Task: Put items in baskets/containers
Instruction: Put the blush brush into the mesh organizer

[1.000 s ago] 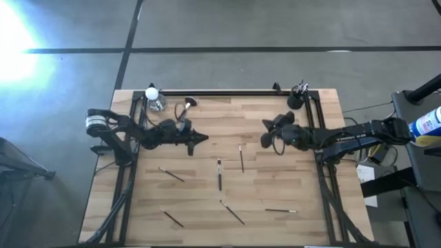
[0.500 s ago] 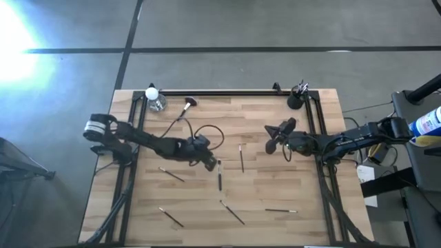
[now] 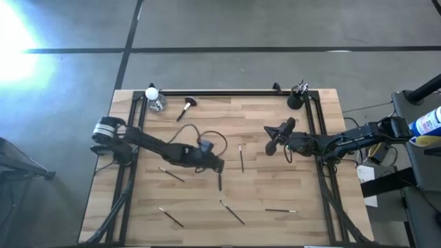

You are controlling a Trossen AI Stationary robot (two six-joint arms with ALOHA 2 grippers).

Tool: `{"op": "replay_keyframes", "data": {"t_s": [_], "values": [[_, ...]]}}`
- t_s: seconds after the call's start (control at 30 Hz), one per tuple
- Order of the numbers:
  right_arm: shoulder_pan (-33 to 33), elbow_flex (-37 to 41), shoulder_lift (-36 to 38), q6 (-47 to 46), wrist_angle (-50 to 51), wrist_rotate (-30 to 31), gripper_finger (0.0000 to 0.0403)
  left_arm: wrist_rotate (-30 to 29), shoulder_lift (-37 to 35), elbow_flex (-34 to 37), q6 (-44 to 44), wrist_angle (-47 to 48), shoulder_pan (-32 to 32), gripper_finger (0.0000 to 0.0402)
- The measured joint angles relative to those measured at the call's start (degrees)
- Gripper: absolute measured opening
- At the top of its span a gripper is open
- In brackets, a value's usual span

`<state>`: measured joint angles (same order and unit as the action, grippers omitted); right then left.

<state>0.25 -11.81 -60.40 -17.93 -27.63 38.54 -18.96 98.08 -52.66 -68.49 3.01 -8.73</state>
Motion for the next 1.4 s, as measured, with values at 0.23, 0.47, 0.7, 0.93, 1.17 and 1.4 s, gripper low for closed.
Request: {"op": "replay_keyframes", "data": {"t_s": [0.23, 0.47, 0.7, 0.93, 1.17, 1.4], "values": [[0.02, 0.26, -0.07, 0.0, 0.0, 0.05, 0.0008, 0.24, 6.09, -7.25, -0.51, 9.81, 0.1, 0.015], [0.0, 0.59, -0.07, -0.25, -0.18, 0.05, 0.0008, -0.25, 7.99, -7.04, -2.24, 7.62, 0.11, 0.0142], [0.02, 0.72, -0.07, -0.49, -0.21, 0.06, 0.0008, -1.85, 10.33, -7.13, -1.85, 5.11, 0.06, 0.0081], [0.02, 0.79, -0.07, -1.16, -0.2, 0.07, 0.0008, -6.45, 9.78, -7.03, 2.34, 5.16, -1.57, 0.0007], [0.0, 0.81, -0.07, -2.57, 0.21, -1.86, 0.0008, -13.32, 0.39, -3.51, 12.86, 1.5, -2.41, 0.0002], [0.97, 0.83, -3.53, -6.03, -2.77, -7.78, 0.0008, -12.45, -9.43, 14.2, 25.64, -30.83, -0.41, 0.0001]]}}
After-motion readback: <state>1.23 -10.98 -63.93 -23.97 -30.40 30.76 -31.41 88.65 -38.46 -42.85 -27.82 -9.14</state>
